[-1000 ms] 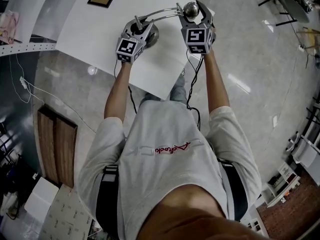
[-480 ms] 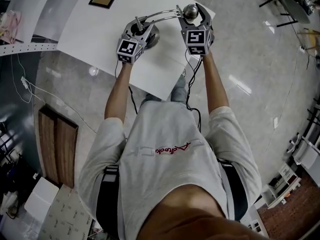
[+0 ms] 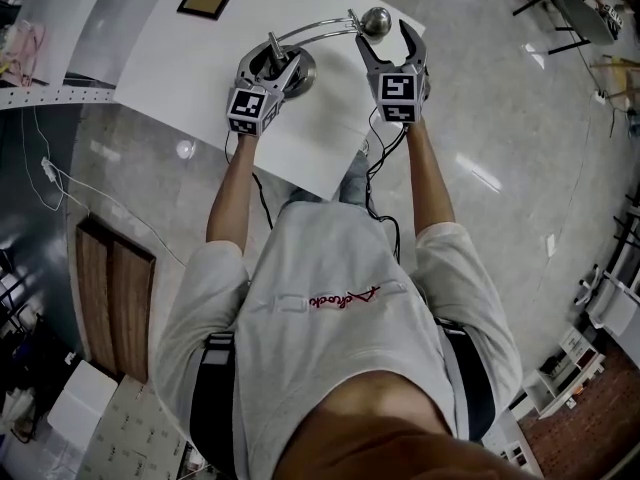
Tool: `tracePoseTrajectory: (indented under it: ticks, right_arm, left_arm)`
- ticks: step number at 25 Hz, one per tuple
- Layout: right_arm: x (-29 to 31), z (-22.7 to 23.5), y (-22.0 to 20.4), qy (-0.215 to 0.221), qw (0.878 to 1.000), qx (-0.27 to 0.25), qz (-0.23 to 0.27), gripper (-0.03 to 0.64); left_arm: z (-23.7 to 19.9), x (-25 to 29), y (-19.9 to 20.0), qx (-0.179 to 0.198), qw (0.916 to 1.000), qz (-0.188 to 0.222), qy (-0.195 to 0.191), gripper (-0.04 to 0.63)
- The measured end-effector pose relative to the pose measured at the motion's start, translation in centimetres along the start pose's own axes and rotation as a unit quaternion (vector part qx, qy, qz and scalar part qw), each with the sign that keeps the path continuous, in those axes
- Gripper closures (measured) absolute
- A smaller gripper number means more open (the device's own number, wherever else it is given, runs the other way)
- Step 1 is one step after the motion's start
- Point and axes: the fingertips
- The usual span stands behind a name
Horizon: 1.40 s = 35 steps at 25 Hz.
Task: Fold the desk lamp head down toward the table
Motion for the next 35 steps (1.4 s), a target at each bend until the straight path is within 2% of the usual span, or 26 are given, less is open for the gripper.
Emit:
tracePoseTrajectory:
  ticks: [7,11,15,17,18,21,23,26,30,33,35]
  right_arm:
    - [-3.1,-0.8,-0.6,-0.019,1.0,0.015,-0.004,0.298]
    - [-4.5,-2.3,-1.0,-0.021,0.999,0.028,-0.003,0.359]
    - [-5.2,-3.8,-0.3,-0.02,0.999,0.049,0.0,0.457]
    - [-5.5,-4.5,0.3,-0.023,0.998,0.05,0.004,0.545]
    - [-5.7,-4.9,0.6,-0.025,0.998,0.051,0.007,0.591]
    - [-6.4,-5.8,1.6,-0.026,0.998,0.056,0.018,0.603]
    - [-6.9,-6.2,2.0,-0.028,0.997,0.062,0.024,0.603]
    - [-7.7,-6.7,2.6,-0.031,0.996,0.076,0.033,0.603]
    - [-9.2,-7.0,2.8,-0.028,0.989,0.138,0.049,0.603]
    - [-10.5,-6.9,2.9,-0.019,0.971,0.228,0.066,0.603]
    - [-11.4,-6.9,2.5,-0.017,0.961,0.267,0.071,0.603]
  left_arm:
    - [0.0,-2.4,0.0,-0.005,0.9998,0.005,0.016,0.359]
    - [0.5,-3.7,0.0,-0.006,0.9999,0.006,0.014,0.362]
    - [1.1,-4.7,0.2,-0.004,0.9999,0.009,0.009,0.412]
    - [1.3,-5.3,0.1,-0.006,0.9999,0.009,0.004,0.426]
    - [1.5,-5.6,0.0,-0.007,0.9999,0.009,0.0,0.458]
    - [2.2,-6.4,0.1,-0.003,0.9998,0.011,-0.016,0.539]
    - [2.7,-6.6,0.4,-0.001,0.9995,0.015,-0.026,0.569]
    - [3.3,-6.9,1.2,-0.001,0.9989,0.025,-0.039,0.568]
    - [4.6,-7.4,2.0,0.001,0.9979,0.035,-0.055,0.569]
    - [5.6,-7.7,2.6,0.003,0.9971,0.042,-0.063,0.569]
    - [6.3,-8.0,2.7,0.003,0.9968,0.043,-0.067,0.568]
Point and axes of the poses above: the fingertips, and each gripper's own axes: x forward along the fingers, z to its right, y out of its top, and after that the axes turned 4 degrees about -x, right-handed
